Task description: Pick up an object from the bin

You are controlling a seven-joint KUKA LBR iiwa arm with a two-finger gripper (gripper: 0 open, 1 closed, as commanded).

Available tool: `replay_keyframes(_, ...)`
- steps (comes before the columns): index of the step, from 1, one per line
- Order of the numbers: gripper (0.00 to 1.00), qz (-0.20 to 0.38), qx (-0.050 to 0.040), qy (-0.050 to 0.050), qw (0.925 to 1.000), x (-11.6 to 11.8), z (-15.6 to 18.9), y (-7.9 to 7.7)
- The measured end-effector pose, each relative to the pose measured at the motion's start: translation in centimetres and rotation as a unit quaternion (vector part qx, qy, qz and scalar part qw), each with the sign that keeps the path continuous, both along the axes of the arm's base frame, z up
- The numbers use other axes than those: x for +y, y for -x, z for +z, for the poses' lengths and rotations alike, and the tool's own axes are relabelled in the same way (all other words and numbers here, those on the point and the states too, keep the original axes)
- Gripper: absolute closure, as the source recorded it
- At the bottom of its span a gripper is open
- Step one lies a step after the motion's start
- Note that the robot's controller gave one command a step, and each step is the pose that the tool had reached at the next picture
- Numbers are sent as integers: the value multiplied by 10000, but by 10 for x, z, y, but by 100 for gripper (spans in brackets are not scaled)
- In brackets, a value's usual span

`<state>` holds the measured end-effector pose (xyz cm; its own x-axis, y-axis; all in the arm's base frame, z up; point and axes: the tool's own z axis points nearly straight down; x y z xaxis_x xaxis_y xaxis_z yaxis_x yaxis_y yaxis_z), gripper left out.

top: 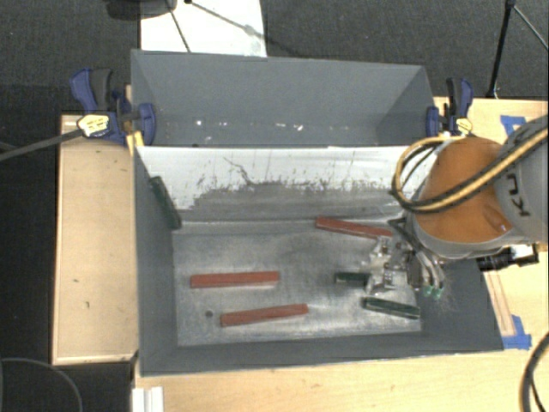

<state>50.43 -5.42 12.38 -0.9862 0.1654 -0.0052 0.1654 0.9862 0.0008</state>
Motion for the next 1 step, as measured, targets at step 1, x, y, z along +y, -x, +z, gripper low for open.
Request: replay_keyframes(1, 100, 10, 24, -3, 10000, 0, 5, 1)
